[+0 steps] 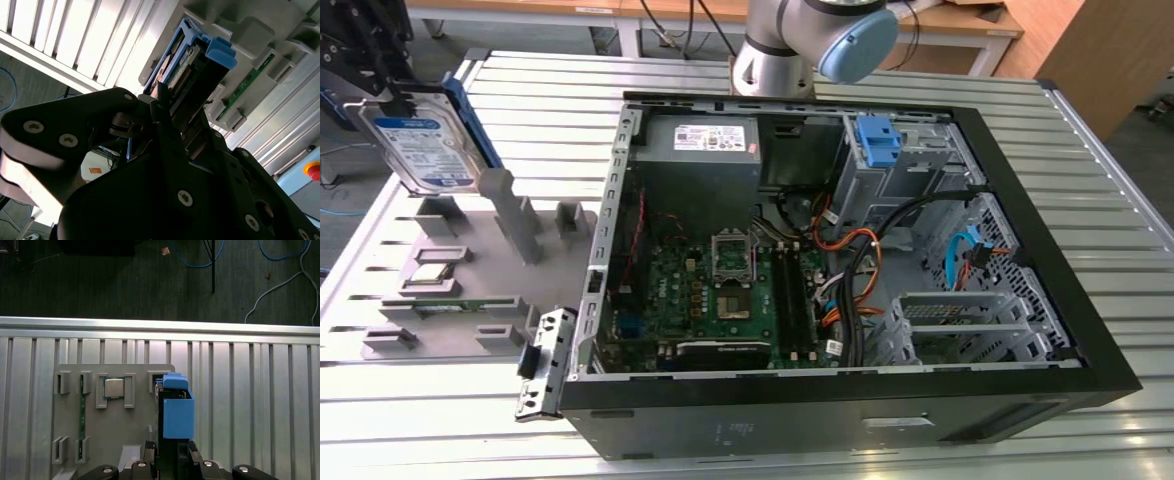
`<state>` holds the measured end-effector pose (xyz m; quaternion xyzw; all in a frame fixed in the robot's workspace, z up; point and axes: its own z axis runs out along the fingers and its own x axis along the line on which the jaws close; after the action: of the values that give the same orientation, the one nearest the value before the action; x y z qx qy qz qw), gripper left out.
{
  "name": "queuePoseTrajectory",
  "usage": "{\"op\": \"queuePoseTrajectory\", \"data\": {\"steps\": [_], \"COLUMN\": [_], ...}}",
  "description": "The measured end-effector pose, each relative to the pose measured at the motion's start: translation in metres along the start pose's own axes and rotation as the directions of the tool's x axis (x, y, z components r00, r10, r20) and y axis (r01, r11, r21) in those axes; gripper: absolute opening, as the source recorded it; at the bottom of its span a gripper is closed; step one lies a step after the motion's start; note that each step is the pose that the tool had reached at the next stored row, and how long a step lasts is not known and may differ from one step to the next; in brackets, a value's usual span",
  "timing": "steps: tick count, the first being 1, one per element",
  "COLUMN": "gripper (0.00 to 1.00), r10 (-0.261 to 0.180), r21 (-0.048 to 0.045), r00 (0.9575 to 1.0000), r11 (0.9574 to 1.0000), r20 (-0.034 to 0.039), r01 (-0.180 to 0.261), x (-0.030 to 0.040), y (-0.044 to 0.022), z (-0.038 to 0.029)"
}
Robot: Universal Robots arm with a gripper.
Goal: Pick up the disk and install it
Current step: 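Pick up the disk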
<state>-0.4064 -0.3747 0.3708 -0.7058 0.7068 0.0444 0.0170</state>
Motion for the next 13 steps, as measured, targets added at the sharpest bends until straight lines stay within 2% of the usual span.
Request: {"op": "queuePoseTrajectory", "data": {"steps": [13], "gripper": [0.35], "r10": [0.0], "r21": [-0.0002], "r00": [1.0], "r11": [1.0], "r20": [-0.0001], "r01": [0.0], "x": [-0.0002], "y": [0.0001], "z": [-0.0026]}}
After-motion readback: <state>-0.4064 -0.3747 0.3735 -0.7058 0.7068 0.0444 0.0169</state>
